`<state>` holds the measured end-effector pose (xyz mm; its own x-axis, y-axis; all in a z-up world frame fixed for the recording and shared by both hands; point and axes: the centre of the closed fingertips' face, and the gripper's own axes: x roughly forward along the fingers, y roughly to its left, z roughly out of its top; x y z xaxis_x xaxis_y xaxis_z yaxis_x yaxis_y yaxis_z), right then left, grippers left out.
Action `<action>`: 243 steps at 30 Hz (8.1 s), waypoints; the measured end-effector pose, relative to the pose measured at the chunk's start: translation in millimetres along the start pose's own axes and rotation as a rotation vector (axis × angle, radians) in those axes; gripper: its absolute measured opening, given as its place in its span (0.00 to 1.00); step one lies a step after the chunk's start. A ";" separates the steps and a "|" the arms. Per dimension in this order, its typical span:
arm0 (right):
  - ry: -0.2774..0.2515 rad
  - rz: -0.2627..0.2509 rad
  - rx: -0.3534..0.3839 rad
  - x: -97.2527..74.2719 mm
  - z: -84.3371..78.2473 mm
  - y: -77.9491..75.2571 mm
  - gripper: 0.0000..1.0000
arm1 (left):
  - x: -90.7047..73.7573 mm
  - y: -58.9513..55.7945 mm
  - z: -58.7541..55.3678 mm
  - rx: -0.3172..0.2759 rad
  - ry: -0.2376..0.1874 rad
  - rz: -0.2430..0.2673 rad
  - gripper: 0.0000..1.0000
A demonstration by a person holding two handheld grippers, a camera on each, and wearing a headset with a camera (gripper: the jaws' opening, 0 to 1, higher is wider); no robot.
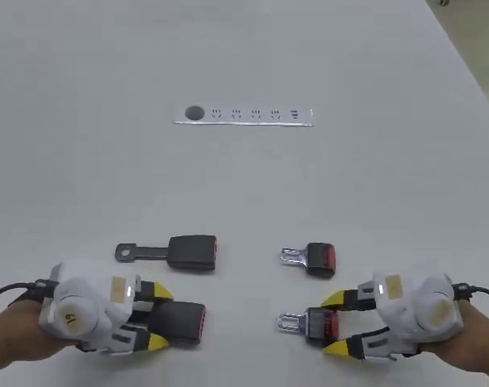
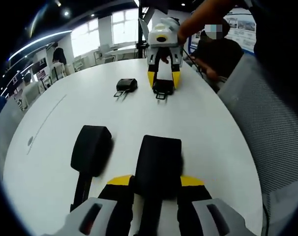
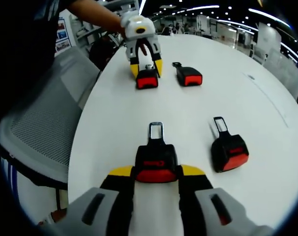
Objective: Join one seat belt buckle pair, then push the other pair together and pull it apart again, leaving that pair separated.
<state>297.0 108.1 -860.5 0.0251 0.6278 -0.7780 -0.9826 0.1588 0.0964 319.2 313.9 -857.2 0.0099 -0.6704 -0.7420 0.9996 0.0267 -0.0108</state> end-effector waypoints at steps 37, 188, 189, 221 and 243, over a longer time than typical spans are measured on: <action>-0.115 0.025 -0.019 12.5 18.0 -1.2 0.35 | 2.2 0.9 -2.3 -0.029 0.093 0.009 0.34; -0.362 -0.023 0.023 83.6 114.3 10.2 0.32 | -1.7 0.8 -4.0 0.062 0.012 -0.073 0.32; -0.365 -0.023 0.024 83.3 113.9 10.1 0.32 | -1.7 0.9 -3.9 0.064 0.012 -0.073 0.32; -0.295 -0.021 0.001 85.0 115.1 10.8 0.34 | -0.2 0.4 -3.6 0.084 0.061 -0.080 0.33; -0.298 -0.147 0.242 19.6 115.7 -21.4 0.86 | -36.9 15.3 54.1 -0.101 -0.028 0.057 0.79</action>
<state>339.9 205.2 -806.0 0.2491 0.7730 -0.5834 -0.8940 0.4152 0.1685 335.6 298.9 -793.8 0.0686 -0.6857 -0.7246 0.9896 0.1386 -0.0375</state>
